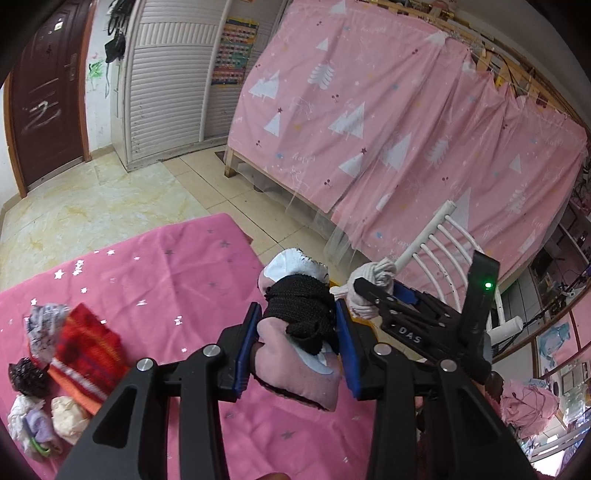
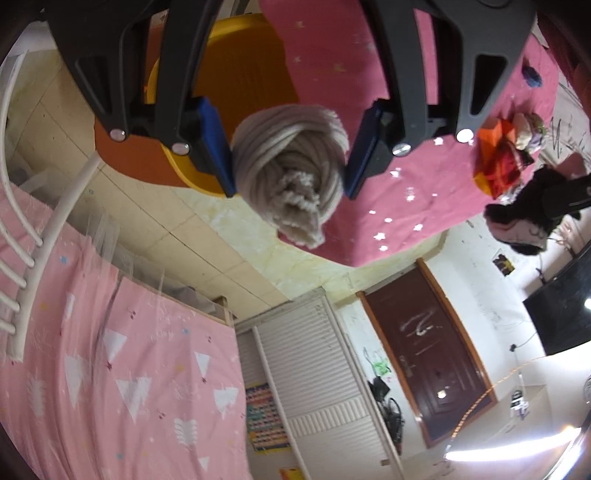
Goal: Collect trash
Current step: 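Carry the rope ball to the yellow bin and open the right gripper, then move both tools back over the trash pile on the table, then grasp the white cloth with the left gripper while the right gripper grasps the red knit cloth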
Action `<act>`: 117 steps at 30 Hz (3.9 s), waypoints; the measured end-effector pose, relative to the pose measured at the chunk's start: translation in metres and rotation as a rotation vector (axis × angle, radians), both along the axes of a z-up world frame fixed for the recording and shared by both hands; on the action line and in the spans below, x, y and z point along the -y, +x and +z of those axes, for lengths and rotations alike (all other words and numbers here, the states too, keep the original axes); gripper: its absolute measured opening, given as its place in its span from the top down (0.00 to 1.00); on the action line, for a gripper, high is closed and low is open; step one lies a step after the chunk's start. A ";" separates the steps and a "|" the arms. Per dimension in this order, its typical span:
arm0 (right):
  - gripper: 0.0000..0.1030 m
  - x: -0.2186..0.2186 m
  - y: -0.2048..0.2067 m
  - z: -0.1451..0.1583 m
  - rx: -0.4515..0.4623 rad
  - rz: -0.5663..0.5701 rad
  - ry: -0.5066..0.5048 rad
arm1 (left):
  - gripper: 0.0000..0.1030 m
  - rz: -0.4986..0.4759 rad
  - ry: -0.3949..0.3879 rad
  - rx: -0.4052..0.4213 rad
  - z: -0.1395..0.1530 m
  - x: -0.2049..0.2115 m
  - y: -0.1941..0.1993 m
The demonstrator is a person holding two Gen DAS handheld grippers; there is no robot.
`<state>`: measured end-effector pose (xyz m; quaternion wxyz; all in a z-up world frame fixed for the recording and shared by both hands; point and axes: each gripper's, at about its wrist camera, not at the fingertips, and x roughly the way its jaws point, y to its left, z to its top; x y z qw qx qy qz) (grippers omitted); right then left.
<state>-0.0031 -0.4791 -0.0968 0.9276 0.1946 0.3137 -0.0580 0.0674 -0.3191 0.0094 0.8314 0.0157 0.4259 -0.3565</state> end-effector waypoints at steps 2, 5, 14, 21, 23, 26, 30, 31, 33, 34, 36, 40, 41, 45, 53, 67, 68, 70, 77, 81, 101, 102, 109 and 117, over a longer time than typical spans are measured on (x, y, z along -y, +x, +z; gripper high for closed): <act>0.44 0.004 0.001 -0.005 -0.014 -0.020 -0.012 | 0.69 -0.010 0.007 -0.008 -0.003 0.009 0.001; 0.44 0.008 0.003 -0.010 -0.023 -0.030 0.006 | 0.69 -0.018 0.018 -0.013 -0.008 0.024 0.004; 0.24 0.024 0.012 -0.028 -0.049 -0.066 0.051 | 0.69 -0.037 0.061 -0.028 -0.021 0.065 0.012; 0.24 0.041 0.009 -0.036 -0.054 -0.106 0.085 | 0.69 -0.047 0.096 -0.011 -0.028 0.075 0.005; 0.24 0.042 0.009 -0.038 -0.056 -0.106 0.101 | 0.69 -0.045 0.095 -0.008 -0.027 0.075 0.003; 0.21 0.043 0.011 -0.040 -0.061 -0.105 0.107 | 0.69 -0.040 0.093 0.002 -0.024 0.071 0.001; 0.18 0.039 0.011 -0.039 -0.055 -0.095 0.106 | 0.67 -0.017 0.098 0.025 -0.019 0.063 -0.005; 0.18 0.038 0.012 -0.038 -0.055 -0.093 0.105 | 0.67 -0.008 0.096 0.029 -0.017 0.059 -0.006; 0.17 0.036 0.012 -0.037 -0.053 -0.090 0.098 | 0.60 0.010 0.095 0.035 -0.014 0.053 -0.006; 0.17 0.034 0.012 -0.037 -0.052 -0.085 0.095 | 0.58 0.021 0.094 0.037 -0.013 0.048 -0.006; 0.17 0.029 0.012 -0.034 -0.047 -0.080 0.087 | 0.50 0.042 0.088 0.041 -0.010 0.038 -0.006; 0.15 0.016 0.011 -0.024 -0.023 -0.057 0.064 | 0.43 0.075 0.080 0.053 -0.005 0.018 -0.004; 0.14 0.012 0.010 -0.021 -0.015 -0.049 0.055 | 0.42 0.083 0.077 0.056 -0.004 0.013 -0.004; 0.13 -0.010 0.010 -0.009 0.009 -0.007 0.015 | 0.36 0.116 0.072 0.072 0.003 -0.009 -0.003; 0.12 -0.051 0.017 0.006 0.026 0.079 -0.015 | 0.33 0.198 0.086 0.101 0.013 -0.061 0.000; 0.12 -0.136 0.050 0.029 0.021 0.237 -0.072 | 0.32 0.352 0.070 0.111 0.014 -0.157 0.012; 0.12 -0.141 0.052 0.030 0.019 0.250 -0.076 | 0.32 0.362 0.069 0.108 0.013 -0.162 0.014; 0.12 -0.154 0.056 0.032 0.015 0.275 -0.085 | 0.32 0.385 0.066 0.102 0.010 -0.175 0.016; 0.12 -0.196 0.068 0.035 -0.002 0.344 -0.112 | 0.26 0.455 0.050 0.066 -0.002 -0.222 0.025; 0.12 -0.217 0.074 0.037 -0.011 0.385 -0.105 | 0.21 0.488 0.072 0.048 -0.013 -0.246 0.028; 0.08 -0.279 0.099 0.028 -0.071 0.454 -0.166 | 0.37 0.470 0.009 -0.167 -0.087 -0.307 0.052; 0.08 -0.281 0.099 0.027 -0.072 0.453 -0.167 | 0.48 0.463 -0.002 -0.180 -0.090 -0.308 0.053; 0.08 -0.284 0.104 0.023 -0.086 0.452 -0.171 | 0.76 0.452 -0.074 -0.202 -0.095 -0.319 0.049; 0.08 -0.287 0.105 0.021 -0.084 0.463 -0.169 | 0.86 0.445 -0.072 -0.102 -0.061 -0.319 0.031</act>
